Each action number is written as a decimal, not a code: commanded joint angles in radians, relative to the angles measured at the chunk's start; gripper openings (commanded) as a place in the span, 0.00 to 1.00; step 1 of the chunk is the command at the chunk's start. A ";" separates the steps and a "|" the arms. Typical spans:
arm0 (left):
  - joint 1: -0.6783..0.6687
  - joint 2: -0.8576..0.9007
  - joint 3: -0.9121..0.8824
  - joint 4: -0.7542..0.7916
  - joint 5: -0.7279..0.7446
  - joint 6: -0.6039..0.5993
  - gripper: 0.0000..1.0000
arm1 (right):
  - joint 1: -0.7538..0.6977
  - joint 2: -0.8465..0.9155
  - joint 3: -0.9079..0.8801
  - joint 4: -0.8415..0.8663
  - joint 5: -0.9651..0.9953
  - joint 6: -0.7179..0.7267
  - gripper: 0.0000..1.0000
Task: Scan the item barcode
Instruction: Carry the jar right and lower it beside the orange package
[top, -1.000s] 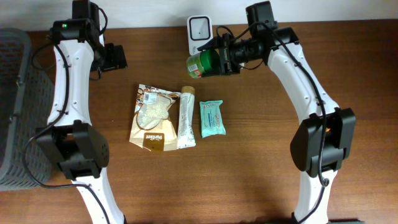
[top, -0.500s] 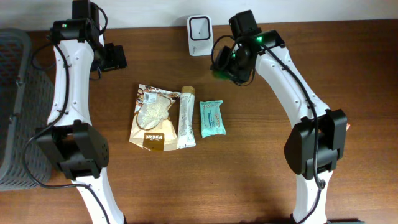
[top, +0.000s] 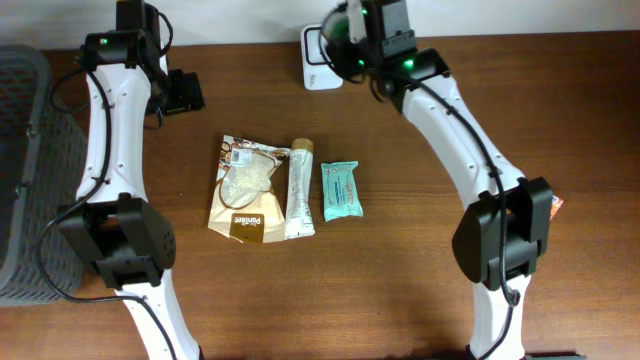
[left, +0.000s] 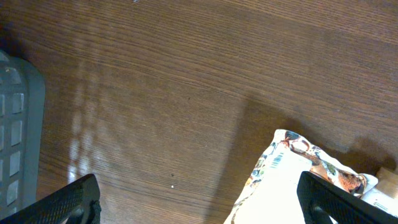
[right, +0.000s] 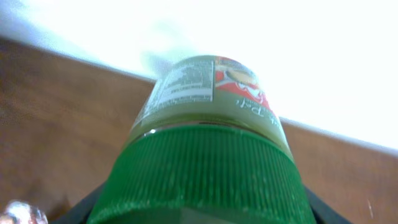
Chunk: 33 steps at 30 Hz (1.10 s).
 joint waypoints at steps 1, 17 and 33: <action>0.002 0.000 0.020 0.002 0.010 0.016 0.99 | 0.032 0.033 0.032 0.153 0.003 -0.040 0.11; 0.002 0.000 0.020 0.002 0.010 0.016 0.99 | 0.034 0.293 0.032 0.538 0.014 -0.040 0.10; 0.002 0.000 0.020 0.002 0.010 0.016 0.99 | 0.001 0.322 0.032 0.581 0.073 -0.040 0.11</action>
